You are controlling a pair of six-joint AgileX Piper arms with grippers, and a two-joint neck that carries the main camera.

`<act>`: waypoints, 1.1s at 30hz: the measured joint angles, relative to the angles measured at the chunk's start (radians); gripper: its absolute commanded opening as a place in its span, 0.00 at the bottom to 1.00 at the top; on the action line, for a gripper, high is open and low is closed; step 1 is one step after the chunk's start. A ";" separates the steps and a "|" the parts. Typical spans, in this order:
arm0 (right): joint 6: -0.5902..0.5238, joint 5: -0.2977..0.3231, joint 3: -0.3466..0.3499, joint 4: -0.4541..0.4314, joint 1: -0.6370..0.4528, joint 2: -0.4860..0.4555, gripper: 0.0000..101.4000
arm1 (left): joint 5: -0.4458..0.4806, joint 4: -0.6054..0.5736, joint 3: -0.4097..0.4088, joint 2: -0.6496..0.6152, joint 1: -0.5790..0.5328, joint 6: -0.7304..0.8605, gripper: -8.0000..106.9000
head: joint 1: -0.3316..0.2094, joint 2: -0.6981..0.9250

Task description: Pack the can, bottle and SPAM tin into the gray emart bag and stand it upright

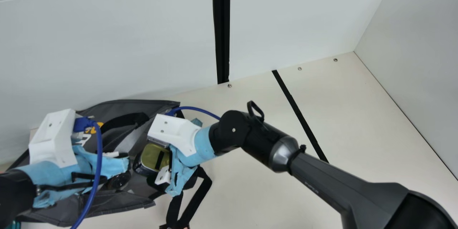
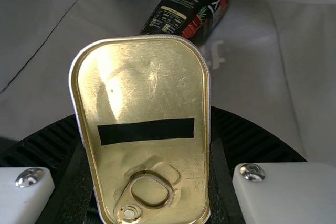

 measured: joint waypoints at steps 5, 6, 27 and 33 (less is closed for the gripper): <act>0.000 -0.012 -0.028 0.006 0.015 0.038 0.00 | 0.000 0.000 0.000 0.000 0.000 0.000 0.00 | 0.000 0.000; 0.000 -0.014 -0.032 0.005 0.018 0.044 0.00 | 0.000 0.000 0.000 0.000 0.000 0.000 0.00 | 0.000 0.000; 0.006 0.004 -0.098 0.010 0.022 0.087 0.63 | 0.000 0.000 0.000 0.000 0.000 0.000 0.00 | 0.000 0.002; 0.005 0.005 -0.101 0.018 0.024 0.082 0.82 | 0.000 0.000 0.000 0.000 0.000 0.000 0.00 | 0.000 0.002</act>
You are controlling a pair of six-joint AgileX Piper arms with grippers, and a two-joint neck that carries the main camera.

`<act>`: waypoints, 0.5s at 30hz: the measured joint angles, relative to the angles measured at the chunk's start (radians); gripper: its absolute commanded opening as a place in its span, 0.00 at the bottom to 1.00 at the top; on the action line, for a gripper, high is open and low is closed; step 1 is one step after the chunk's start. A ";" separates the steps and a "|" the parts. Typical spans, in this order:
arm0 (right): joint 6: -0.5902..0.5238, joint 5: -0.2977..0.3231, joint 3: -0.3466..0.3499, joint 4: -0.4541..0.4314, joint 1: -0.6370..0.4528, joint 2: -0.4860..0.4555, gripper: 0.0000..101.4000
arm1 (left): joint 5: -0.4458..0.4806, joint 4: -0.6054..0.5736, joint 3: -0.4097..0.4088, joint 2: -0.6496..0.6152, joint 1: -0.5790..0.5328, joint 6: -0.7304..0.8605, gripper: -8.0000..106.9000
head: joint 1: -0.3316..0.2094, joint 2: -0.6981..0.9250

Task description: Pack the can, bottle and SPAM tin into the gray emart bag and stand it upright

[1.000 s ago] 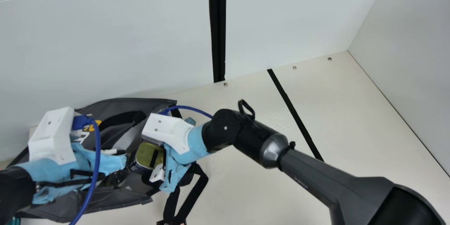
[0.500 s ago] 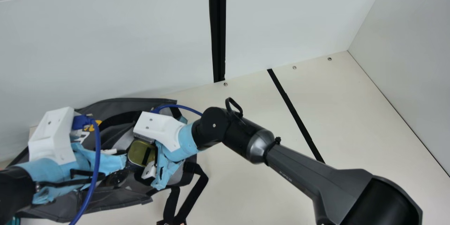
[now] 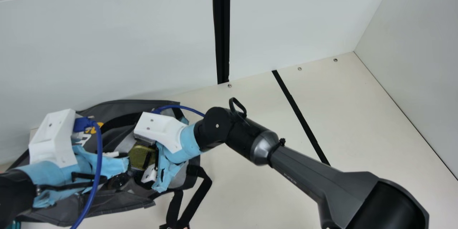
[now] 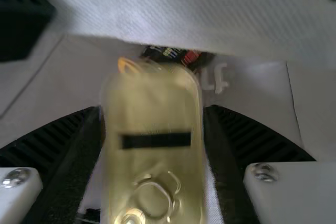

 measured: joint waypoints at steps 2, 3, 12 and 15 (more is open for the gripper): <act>0.000 0.000 0.000 0.000 0.001 -0.001 0.89 | 0.000 0.000 0.000 0.000 0.000 0.000 0.00 | 0.000 0.000; 0.001 0.001 0.000 -0.001 0.001 -0.002 0.92 | 0.002 0.000 0.000 0.000 0.000 0.000 0.00 | 0.000 -0.002; 0.005 0.006 0.008 -0.013 -0.004 -0.021 0.94 | 0.002 0.000 0.000 0.000 0.000 0.000 0.00 | 0.000 -0.002; 0.006 0.013 0.012 -0.016 -0.010 -0.033 0.94 | 0.002 0.000 0.000 0.000 0.000 0.000 0.00 | 0.000 -0.002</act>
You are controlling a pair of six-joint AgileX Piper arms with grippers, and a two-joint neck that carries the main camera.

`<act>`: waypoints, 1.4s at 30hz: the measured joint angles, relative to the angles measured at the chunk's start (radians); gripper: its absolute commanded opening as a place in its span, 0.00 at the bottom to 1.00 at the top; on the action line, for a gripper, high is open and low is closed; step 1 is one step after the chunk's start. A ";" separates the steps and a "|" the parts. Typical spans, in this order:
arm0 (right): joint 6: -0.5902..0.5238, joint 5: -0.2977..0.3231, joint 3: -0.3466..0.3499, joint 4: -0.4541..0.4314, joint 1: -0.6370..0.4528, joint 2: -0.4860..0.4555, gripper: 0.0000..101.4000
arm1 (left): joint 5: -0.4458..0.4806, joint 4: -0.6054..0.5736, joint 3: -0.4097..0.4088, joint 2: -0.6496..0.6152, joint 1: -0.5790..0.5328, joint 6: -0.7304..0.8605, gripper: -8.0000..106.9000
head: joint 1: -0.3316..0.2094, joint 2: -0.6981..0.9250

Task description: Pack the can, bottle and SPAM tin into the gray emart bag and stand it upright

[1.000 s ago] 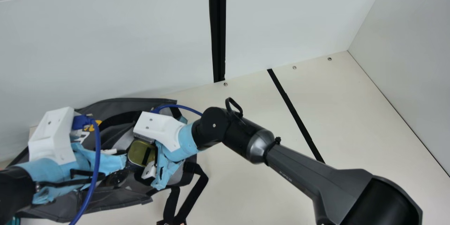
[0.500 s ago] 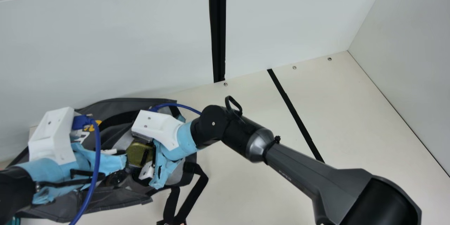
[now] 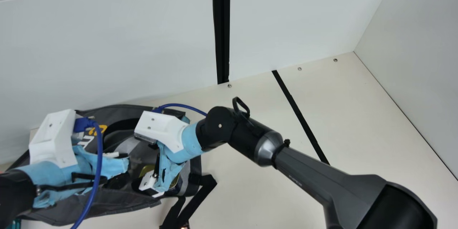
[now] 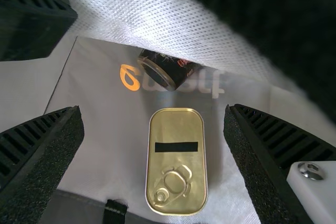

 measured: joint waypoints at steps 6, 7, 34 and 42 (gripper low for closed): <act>0.000 0.019 0.020 -0.007 -0.025 -0.036 0.94 | 0.000 0.000 0.000 0.000 0.000 0.000 0.00 | 0.000 0.000; 0.000 0.024 0.024 -0.008 -0.030 -0.043 0.94 | 0.000 0.000 0.000 0.000 0.000 0.000 0.00 | 0.000 0.002; -0.073 0.179 0.091 0.020 -0.251 -0.244 0.94 | 0.000 0.000 0.000 0.000 0.000 0.000 0.00 | 0.000 0.002; -0.087 0.217 0.109 0.030 -0.325 -0.292 0.94 | 0.000 0.000 0.000 0.000 0.000 0.000 0.00 | 0.000 0.000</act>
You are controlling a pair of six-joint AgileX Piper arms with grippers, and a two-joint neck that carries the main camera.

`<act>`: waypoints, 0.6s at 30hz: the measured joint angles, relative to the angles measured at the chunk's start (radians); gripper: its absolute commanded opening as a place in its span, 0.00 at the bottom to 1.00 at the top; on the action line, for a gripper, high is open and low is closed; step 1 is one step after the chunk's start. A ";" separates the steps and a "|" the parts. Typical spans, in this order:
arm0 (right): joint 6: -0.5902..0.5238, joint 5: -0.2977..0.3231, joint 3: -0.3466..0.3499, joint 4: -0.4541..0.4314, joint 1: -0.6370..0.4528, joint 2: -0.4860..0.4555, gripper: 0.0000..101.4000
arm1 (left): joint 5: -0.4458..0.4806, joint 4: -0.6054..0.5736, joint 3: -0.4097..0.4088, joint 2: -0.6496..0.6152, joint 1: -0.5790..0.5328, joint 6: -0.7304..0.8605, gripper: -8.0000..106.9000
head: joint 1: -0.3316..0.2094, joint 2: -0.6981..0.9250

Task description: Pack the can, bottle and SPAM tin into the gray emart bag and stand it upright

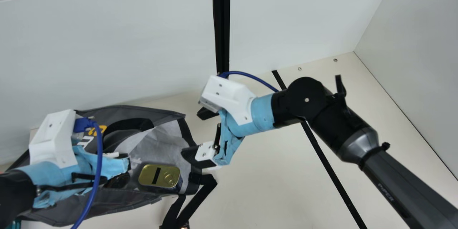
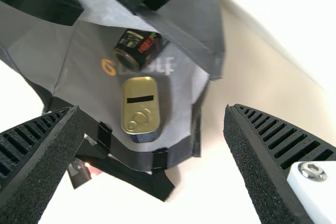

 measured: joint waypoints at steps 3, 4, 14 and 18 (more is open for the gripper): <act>0.008 0.006 0.007 0.000 -0.026 -0.019 0.94 | 0.000 0.000 0.000 0.000 0.000 0.000 0.00 | 0.000 0.002; 0.010 0.009 0.007 0.000 -0.034 -0.026 0.94 | 0.000 0.000 0.000 0.000 0.000 0.000 0.00 | 0.000 0.000; 0.090 -0.018 0.021 -0.042 -0.110 -0.096 0.94 | 0.000 0.000 0.000 0.000 0.000 0.000 0.00 | 0.000 0.002; 0.132 -0.029 0.031 -0.073 -0.135 -0.125 0.94 | 0.000 0.000 0.000 0.000 0.000 0.000 0.00 | 0.000 0.000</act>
